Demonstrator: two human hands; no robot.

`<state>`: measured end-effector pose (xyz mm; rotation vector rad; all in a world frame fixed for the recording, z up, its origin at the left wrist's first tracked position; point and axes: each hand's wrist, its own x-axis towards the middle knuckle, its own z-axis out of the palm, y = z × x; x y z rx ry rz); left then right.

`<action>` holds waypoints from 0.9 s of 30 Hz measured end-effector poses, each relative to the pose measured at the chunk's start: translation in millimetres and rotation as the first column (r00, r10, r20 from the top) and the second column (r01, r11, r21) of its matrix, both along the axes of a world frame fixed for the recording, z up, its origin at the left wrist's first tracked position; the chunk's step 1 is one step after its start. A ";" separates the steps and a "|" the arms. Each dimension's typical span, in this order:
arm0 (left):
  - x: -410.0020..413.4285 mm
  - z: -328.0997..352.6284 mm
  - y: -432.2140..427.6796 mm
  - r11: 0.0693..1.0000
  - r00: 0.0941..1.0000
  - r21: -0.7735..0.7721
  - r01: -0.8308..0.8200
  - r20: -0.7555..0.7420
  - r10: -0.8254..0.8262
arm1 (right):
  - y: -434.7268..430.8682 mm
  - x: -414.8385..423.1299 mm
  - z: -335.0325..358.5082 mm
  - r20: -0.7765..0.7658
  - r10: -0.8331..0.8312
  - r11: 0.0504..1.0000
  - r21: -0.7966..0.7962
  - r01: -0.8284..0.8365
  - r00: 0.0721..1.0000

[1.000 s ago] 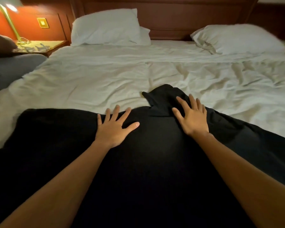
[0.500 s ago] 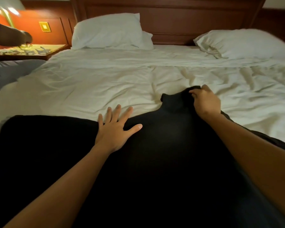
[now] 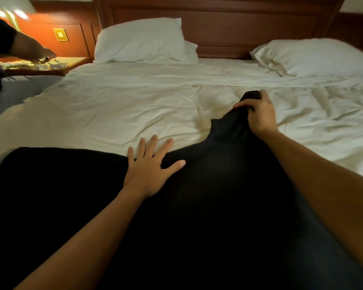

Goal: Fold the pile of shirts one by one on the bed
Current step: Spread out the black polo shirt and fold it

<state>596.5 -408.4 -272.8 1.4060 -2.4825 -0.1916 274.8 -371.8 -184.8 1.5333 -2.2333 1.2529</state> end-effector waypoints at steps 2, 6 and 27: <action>-0.4 0.3 0.2 1.000 1.000 -0.010 0.001 0.005 -0.001 | -3.0 6.8 -4.3 -0.171 -0.129 0.981 0.124 0.151 0.977; -0.9 -0.6 0.8 1.000 1.000 -0.018 0.001 -0.005 -0.001 | -20.6 14.0 22.6 -0.379 0.244 0.880 0.473 -0.039 0.893; -1.9 -3.2 -0.5 0.999 1.000 -0.032 -0.009 -0.009 0.009 | 17.7 37.2 -42.4 -0.172 0.089 0.811 0.585 0.029 0.981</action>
